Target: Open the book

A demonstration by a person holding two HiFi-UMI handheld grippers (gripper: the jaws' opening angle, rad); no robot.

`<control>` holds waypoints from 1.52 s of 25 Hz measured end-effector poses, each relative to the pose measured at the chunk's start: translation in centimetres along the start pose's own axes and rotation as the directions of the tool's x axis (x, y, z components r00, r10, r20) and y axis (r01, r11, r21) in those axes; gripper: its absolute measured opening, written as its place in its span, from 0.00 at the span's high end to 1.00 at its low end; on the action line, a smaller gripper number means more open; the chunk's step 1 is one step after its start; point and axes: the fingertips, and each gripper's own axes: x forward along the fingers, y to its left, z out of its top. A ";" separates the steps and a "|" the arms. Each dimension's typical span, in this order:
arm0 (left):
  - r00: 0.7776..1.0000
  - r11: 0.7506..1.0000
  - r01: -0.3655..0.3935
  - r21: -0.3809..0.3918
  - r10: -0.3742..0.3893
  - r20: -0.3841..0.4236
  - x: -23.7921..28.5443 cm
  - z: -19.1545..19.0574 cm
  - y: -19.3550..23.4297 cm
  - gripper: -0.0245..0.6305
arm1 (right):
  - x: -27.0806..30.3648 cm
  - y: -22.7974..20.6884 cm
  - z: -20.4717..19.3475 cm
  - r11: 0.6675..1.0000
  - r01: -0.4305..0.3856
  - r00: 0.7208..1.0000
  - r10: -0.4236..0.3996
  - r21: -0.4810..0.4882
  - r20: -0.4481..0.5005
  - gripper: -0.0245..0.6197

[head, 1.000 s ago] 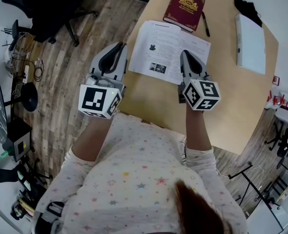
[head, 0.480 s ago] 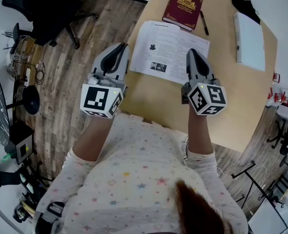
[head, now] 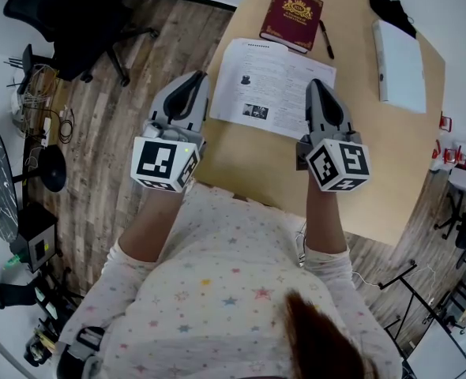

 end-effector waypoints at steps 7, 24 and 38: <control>1.000 1.000 0.019 0.005 -0.019 0.005 0.3 0.6 0.0 0.92 | -0.8 0.0 1.3 1.000 0.021 0.999 -0.021 -0.008 0.028 0.96; 0.997 0.997 0.070 0.023 -0.071 0.032 0.3 1.8 0.3 0.92 | -2.7 0.8 3.7 0.996 0.081 0.992 -0.078 -0.030 0.104 0.96; 0.994 0.995 0.097 0.035 -0.099 0.046 0.1 1.5 1.1 0.92 | -3.9 1.3 3.2 0.991 0.133 0.982 -0.128 -0.028 0.140 0.96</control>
